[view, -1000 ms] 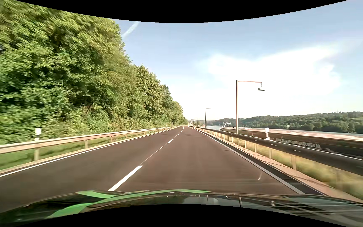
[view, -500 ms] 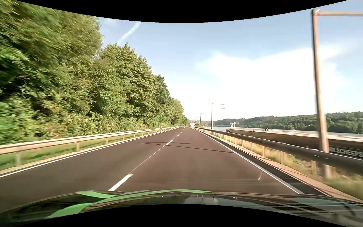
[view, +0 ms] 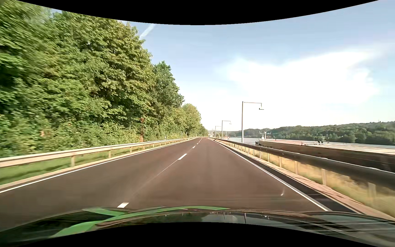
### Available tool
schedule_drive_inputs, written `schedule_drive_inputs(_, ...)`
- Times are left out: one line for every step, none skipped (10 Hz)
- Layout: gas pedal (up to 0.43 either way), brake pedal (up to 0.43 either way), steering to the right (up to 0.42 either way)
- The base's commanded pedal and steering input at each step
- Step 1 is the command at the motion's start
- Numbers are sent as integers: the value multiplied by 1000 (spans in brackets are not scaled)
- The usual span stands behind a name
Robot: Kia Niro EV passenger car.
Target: Follow the waypoints while adhering to traffic rules and regulations
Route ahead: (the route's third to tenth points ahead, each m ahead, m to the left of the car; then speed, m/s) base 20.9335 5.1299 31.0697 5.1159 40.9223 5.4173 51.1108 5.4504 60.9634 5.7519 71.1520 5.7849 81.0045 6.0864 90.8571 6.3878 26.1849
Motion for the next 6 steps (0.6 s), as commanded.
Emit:
schedule_drive_inputs(260, 0, -5)
schedule_drive_inputs(268, 0, -5)
schedule_drive_inputs(268, 0, -5)
schedule_drive_inputs(268, 0, -5)
schedule_drive_inputs(268, 0, -4)
schedule_drive_inputs(248, 0, -2)
